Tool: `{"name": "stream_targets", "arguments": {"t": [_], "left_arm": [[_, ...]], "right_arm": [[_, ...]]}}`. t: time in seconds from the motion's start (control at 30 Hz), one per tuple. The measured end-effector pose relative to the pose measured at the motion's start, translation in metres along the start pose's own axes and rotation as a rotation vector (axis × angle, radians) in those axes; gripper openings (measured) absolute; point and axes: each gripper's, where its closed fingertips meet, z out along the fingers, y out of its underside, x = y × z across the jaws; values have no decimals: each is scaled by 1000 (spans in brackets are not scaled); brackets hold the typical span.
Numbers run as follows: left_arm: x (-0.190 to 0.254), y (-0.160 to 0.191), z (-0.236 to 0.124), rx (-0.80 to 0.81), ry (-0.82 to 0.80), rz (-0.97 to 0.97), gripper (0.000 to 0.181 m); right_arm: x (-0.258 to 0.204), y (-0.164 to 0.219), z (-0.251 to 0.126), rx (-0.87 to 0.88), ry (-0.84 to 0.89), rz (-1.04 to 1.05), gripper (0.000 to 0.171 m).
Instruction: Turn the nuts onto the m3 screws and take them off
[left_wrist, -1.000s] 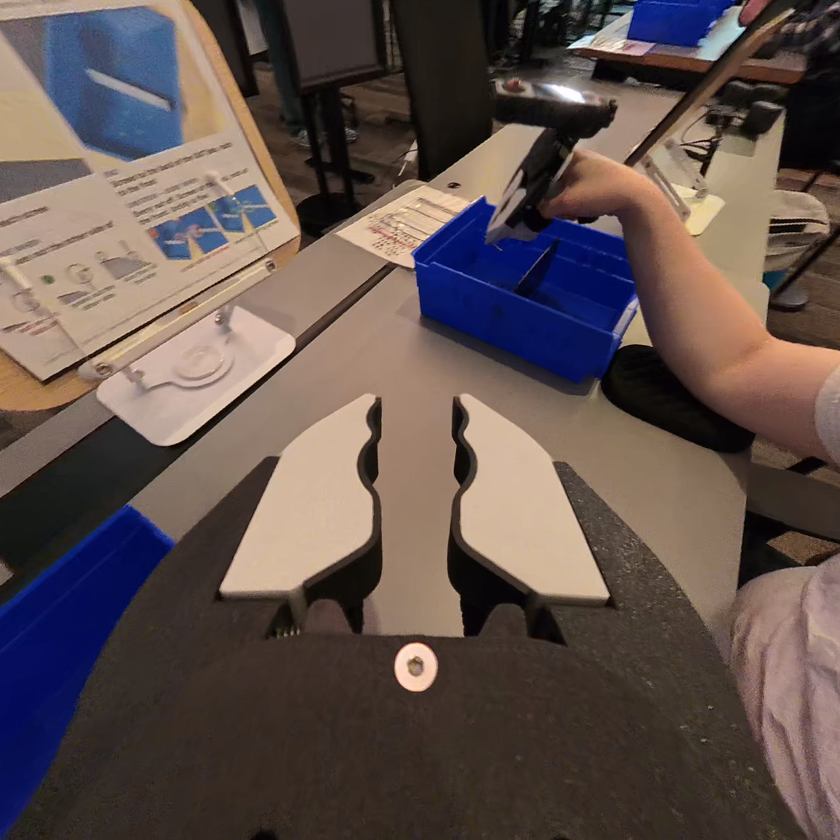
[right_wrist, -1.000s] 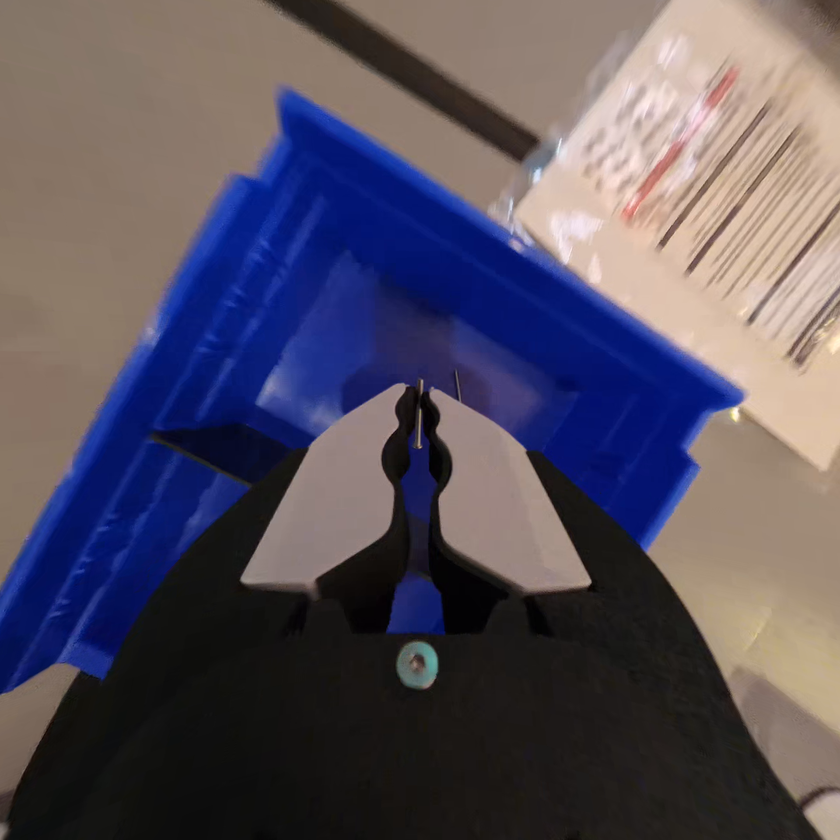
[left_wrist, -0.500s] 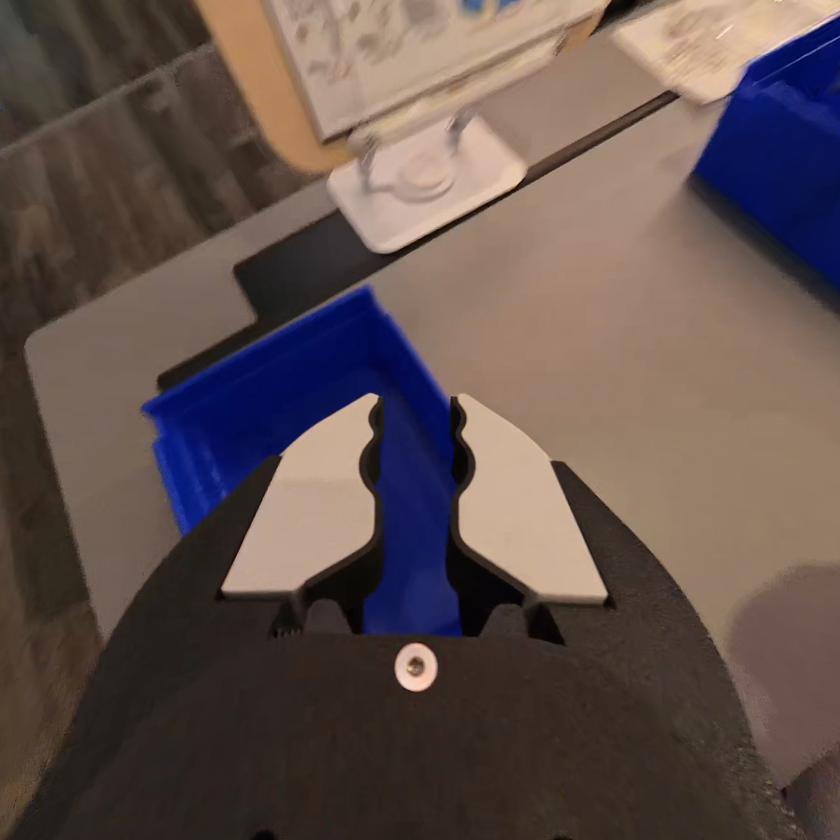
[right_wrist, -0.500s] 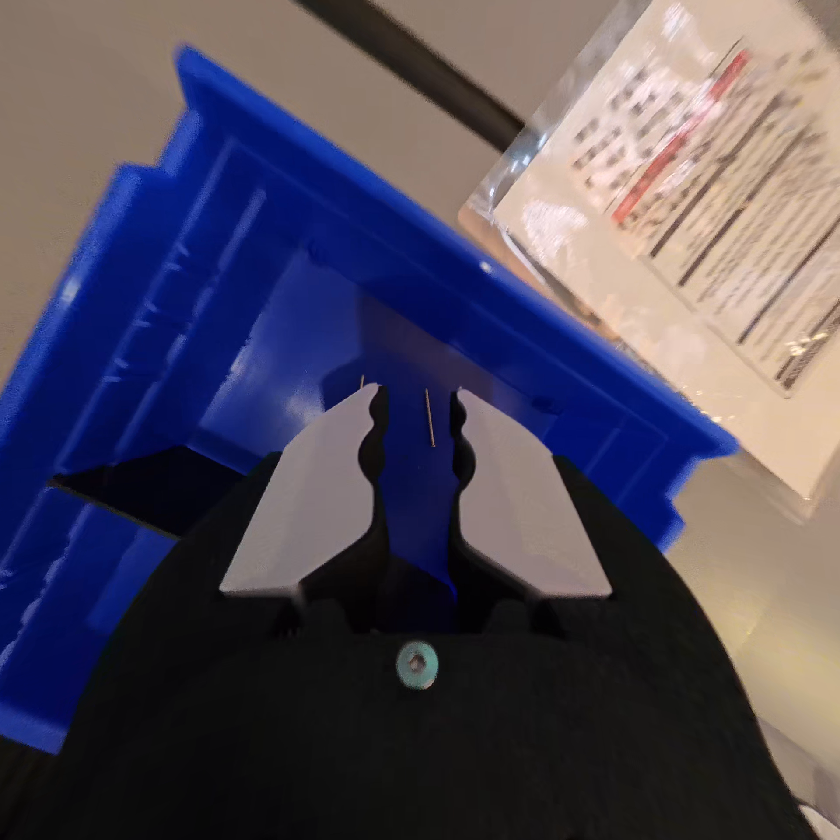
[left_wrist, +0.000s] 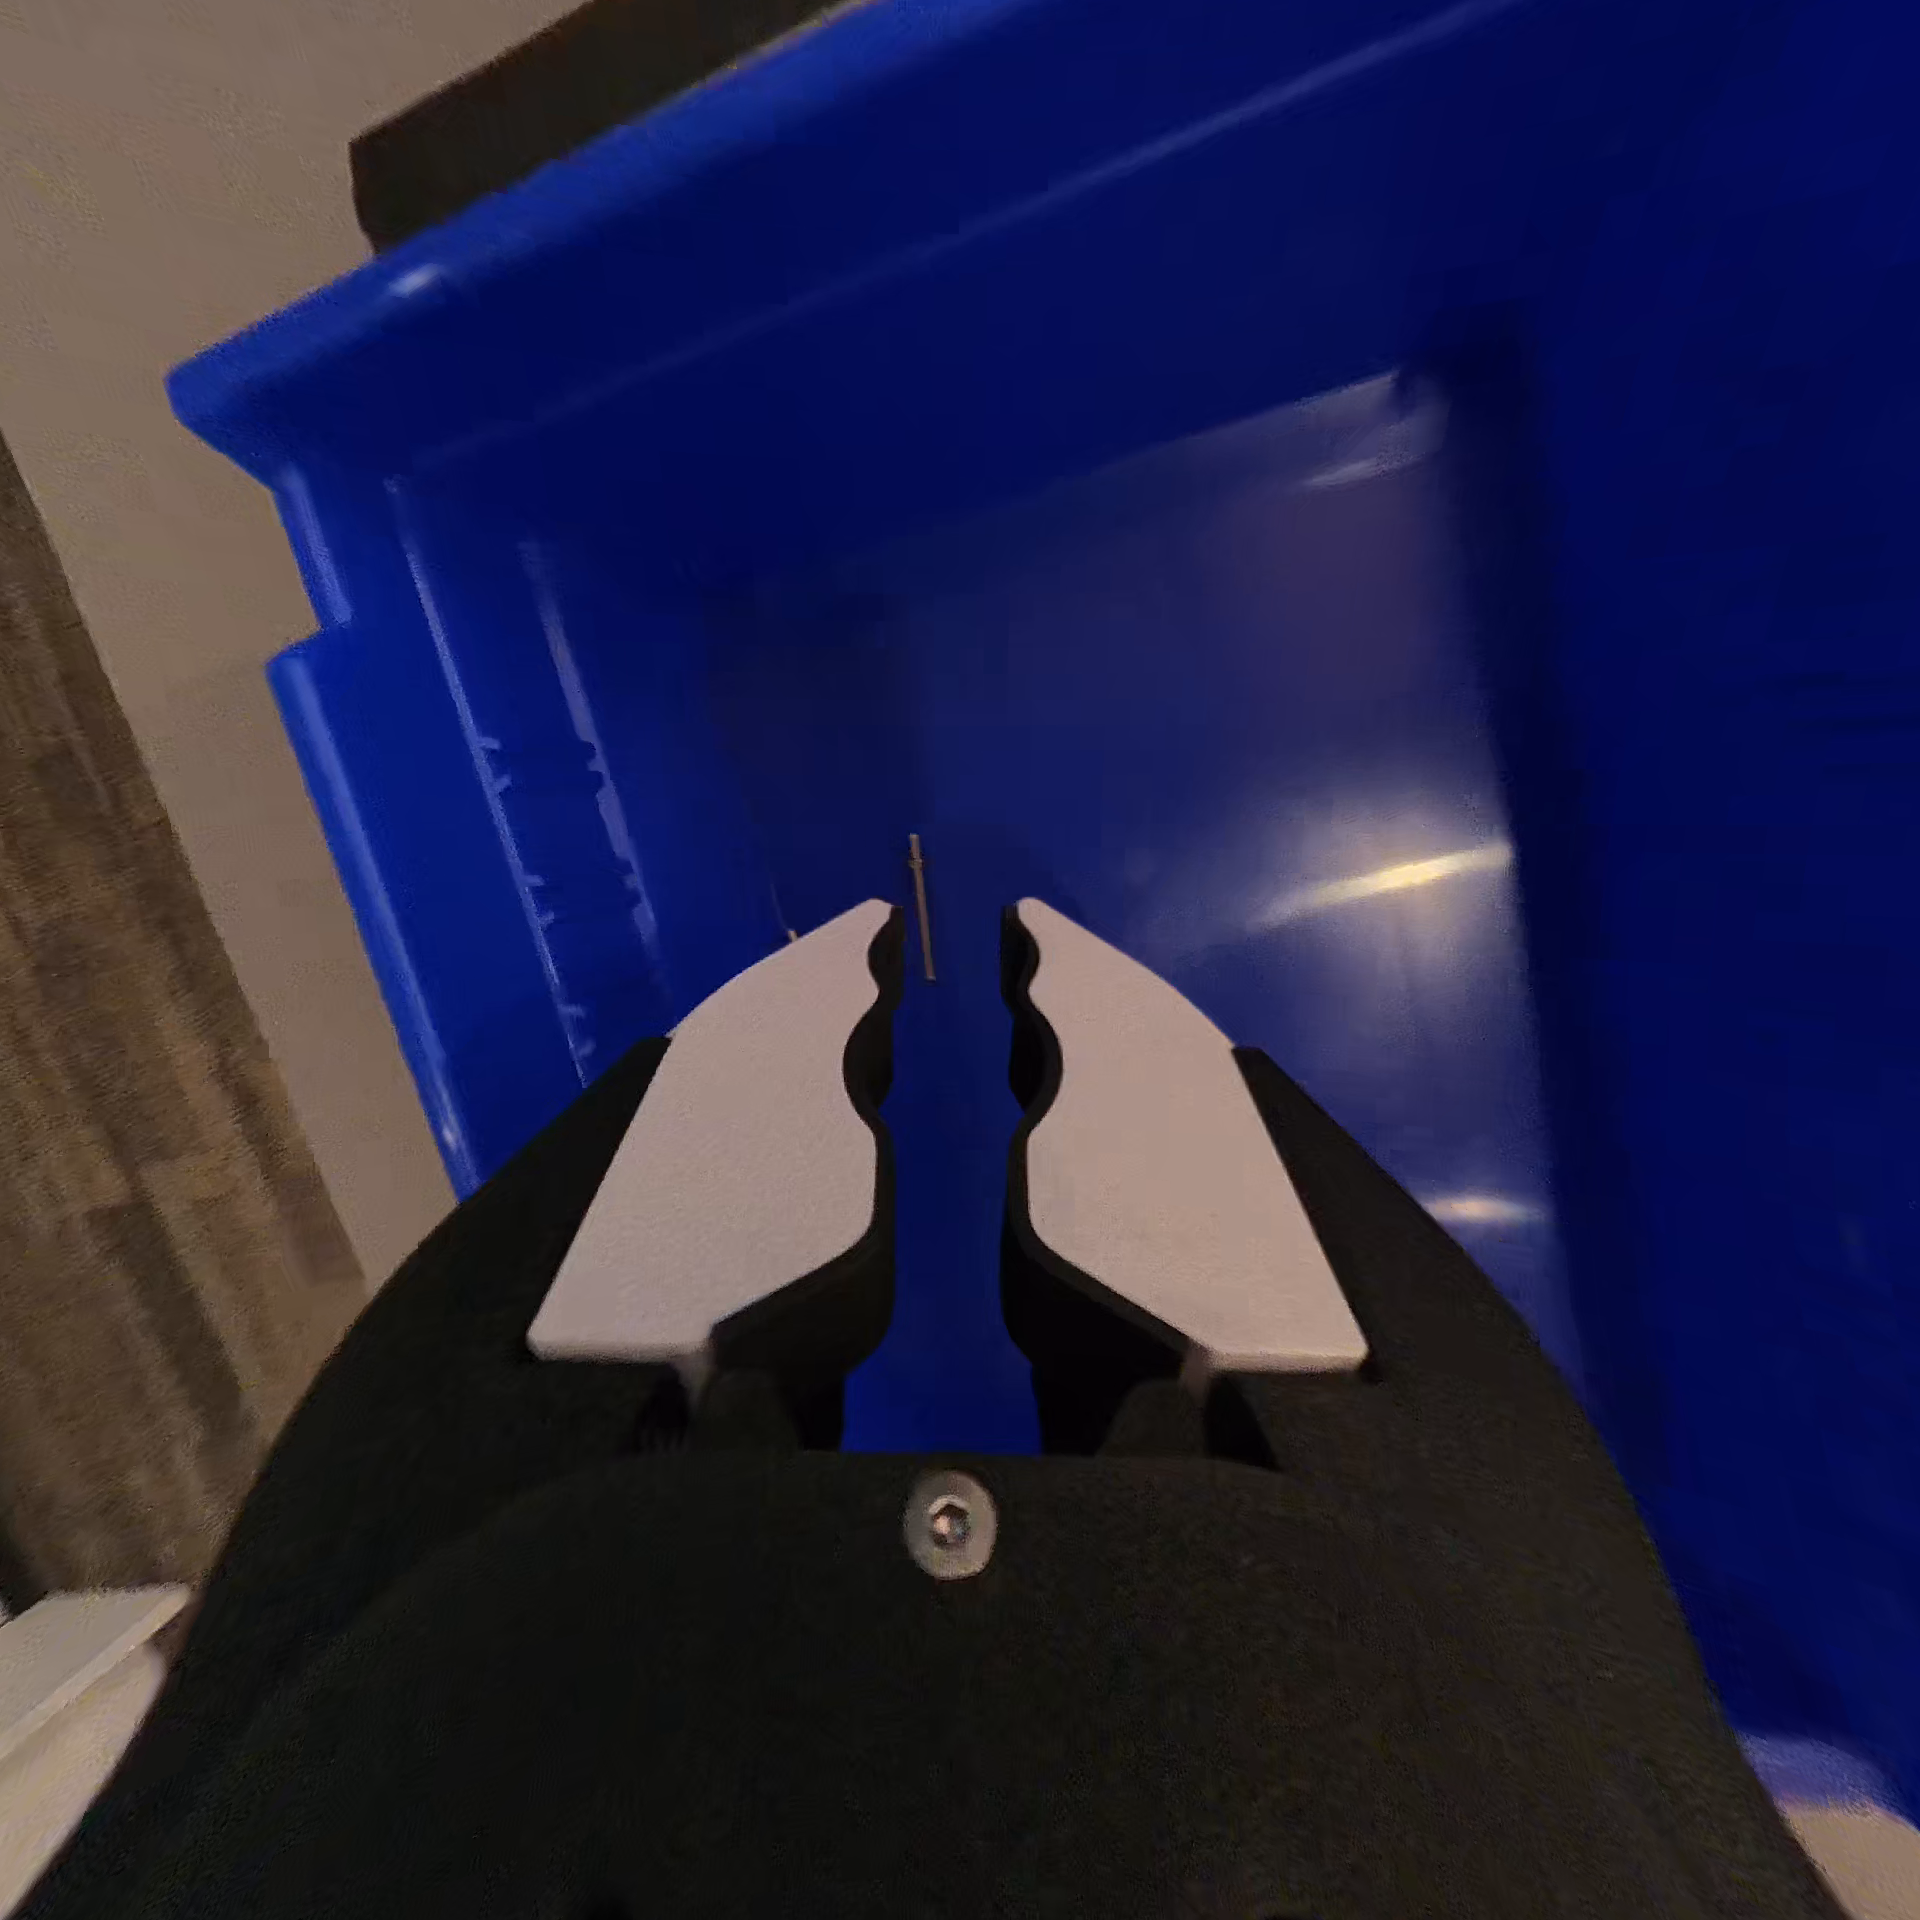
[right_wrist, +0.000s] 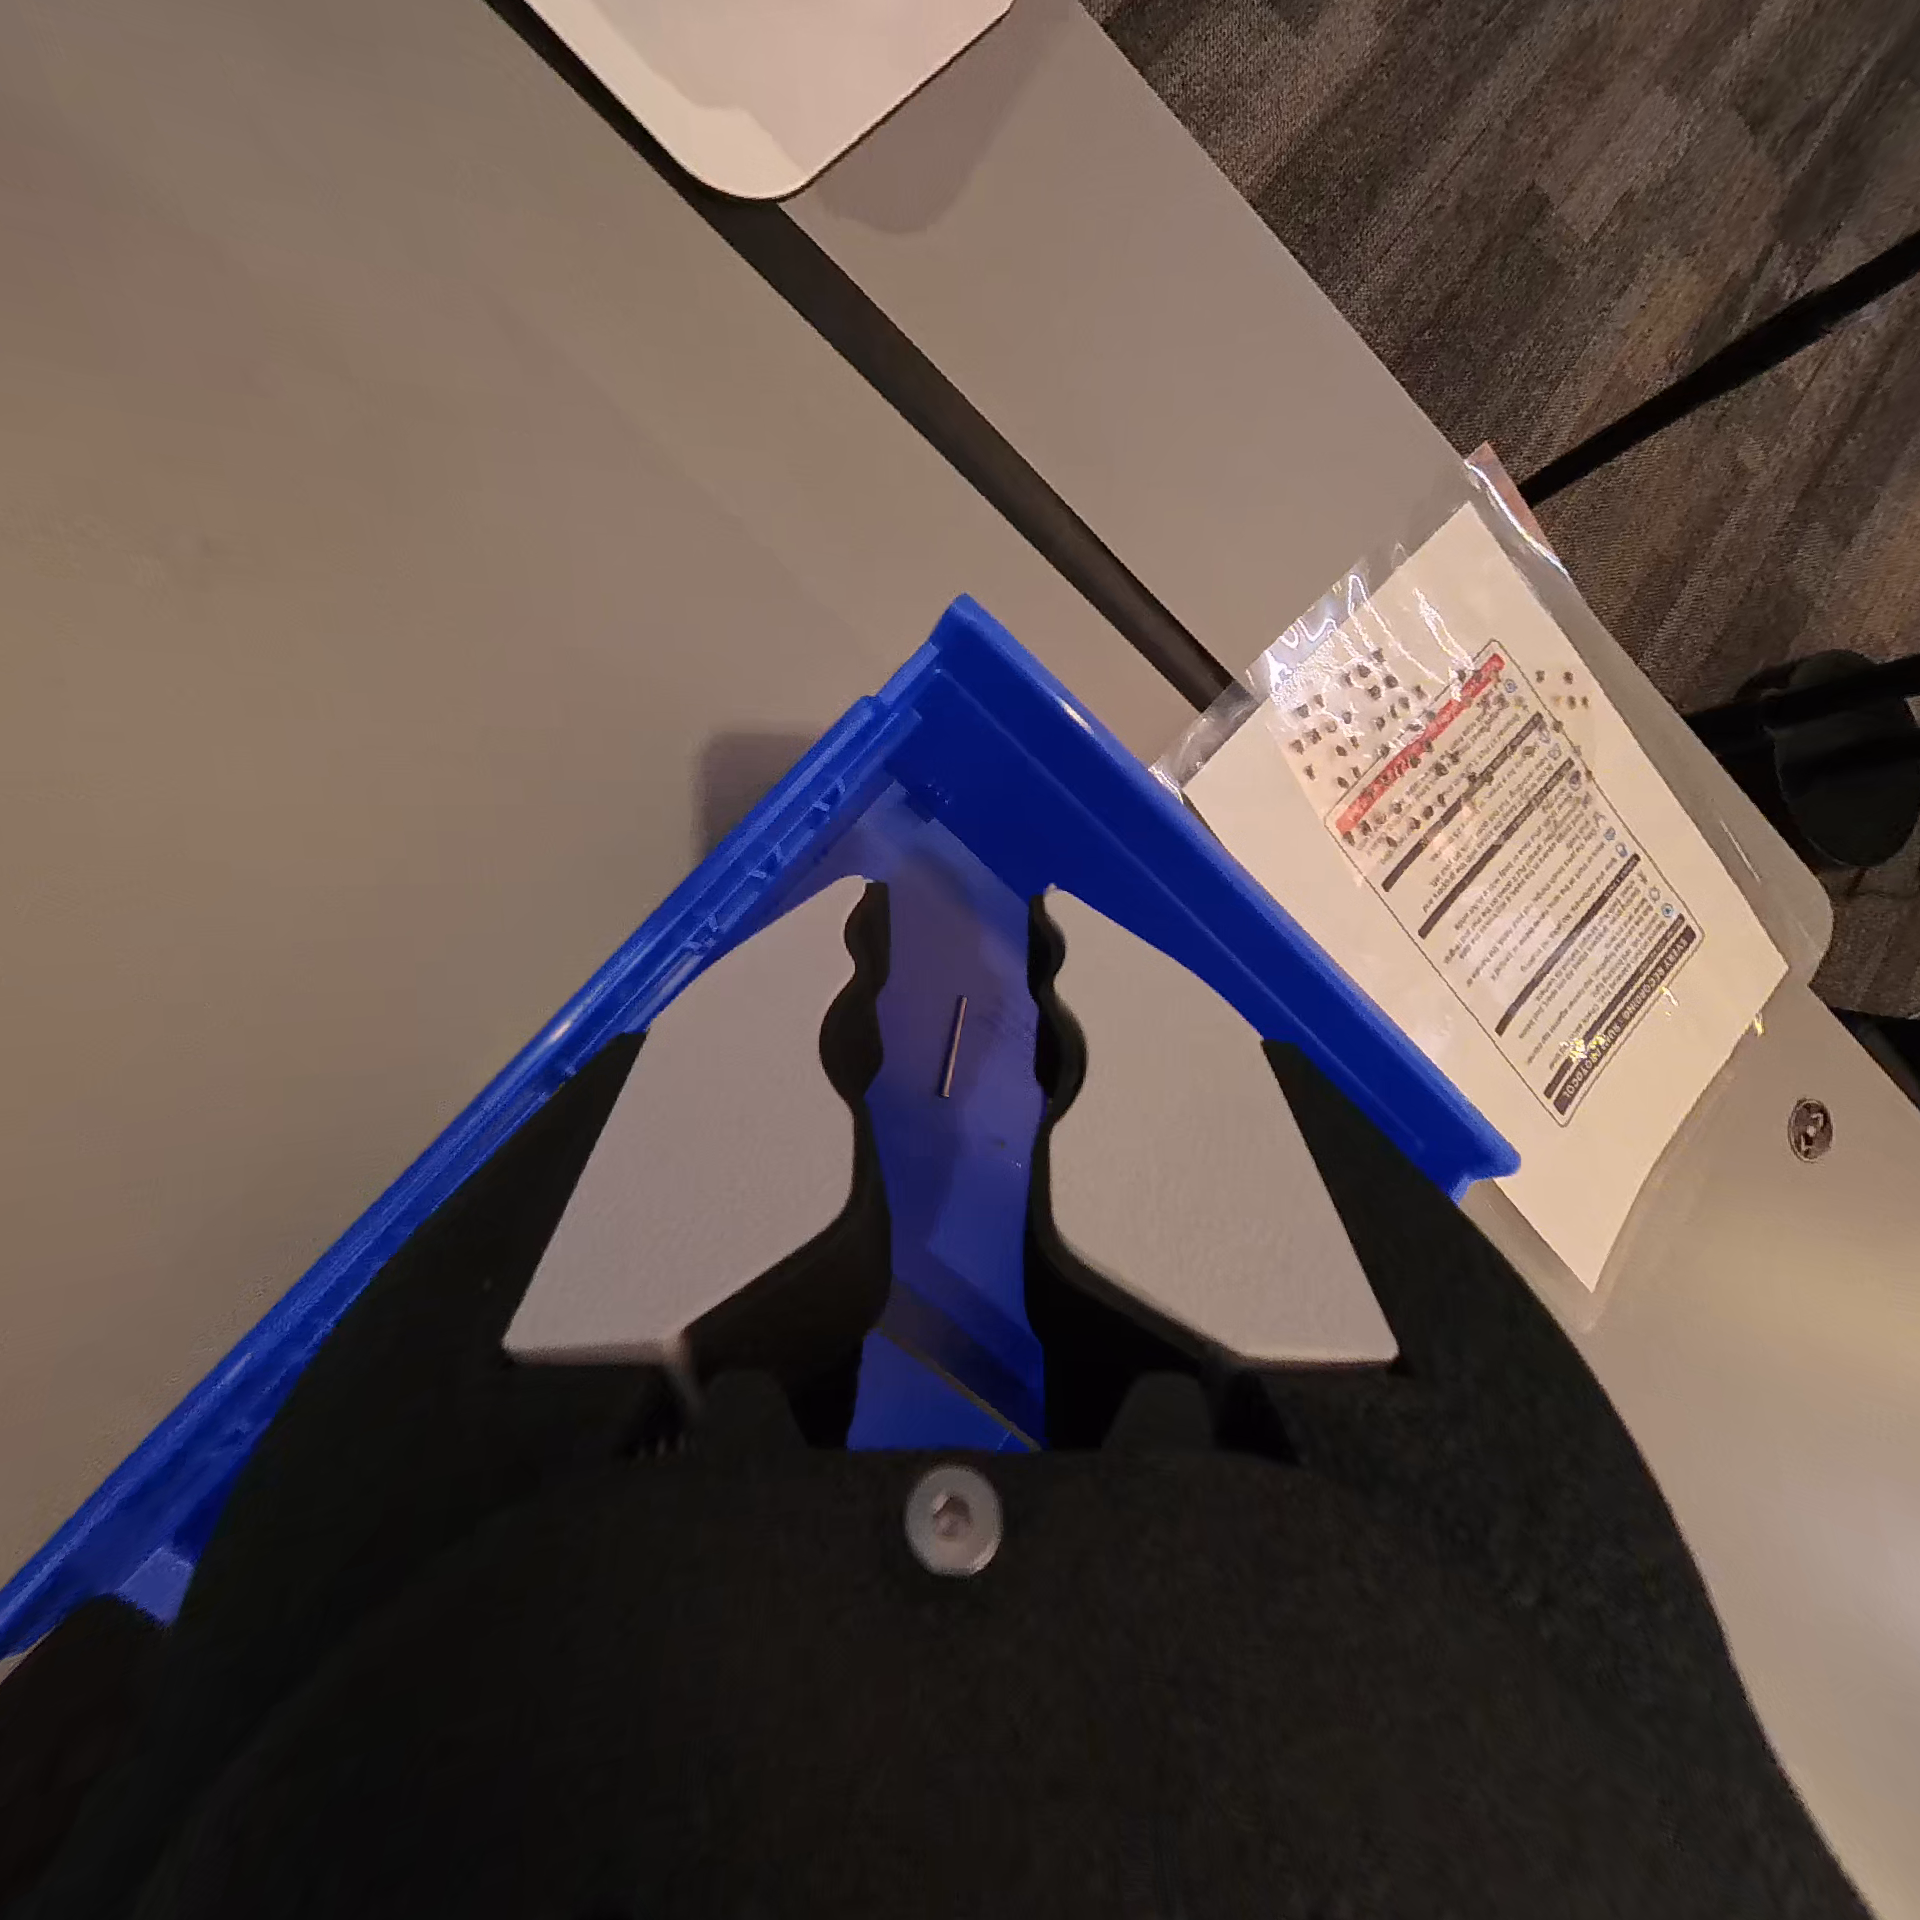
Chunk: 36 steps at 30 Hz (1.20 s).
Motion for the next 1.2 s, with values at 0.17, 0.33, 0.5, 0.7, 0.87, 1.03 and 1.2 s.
{"name": "stream_targets", "arguments": {"t": [0.17,0.33,0.5,0.7,0.87,1.03,1.2], "left_arm": [[-13,6,27,-59,-67,2,20],[-11,18,45,-121,13,-13,20],[-10,18,49,-122,71,-38,16],[-3,18,49,-106,139,-78,3],[2,21,46,-128,188,-67,2],[9,-8,7,40,216,-59,2],[101,-77,-125,556,641,51,2]], "right_arm": [[-3,3,4,-28,-2,-13,25],[-7,6,9,-62,-14,-32,25],[-14,7,11,-86,-28,-58,25],[-20,10,14,-115,-42,-81,25],[-21,9,16,-116,-45,-83,24],[-24,2,12,-90,-39,-95,24],[-63,-47,-13,154,-155,-131,22]]}}
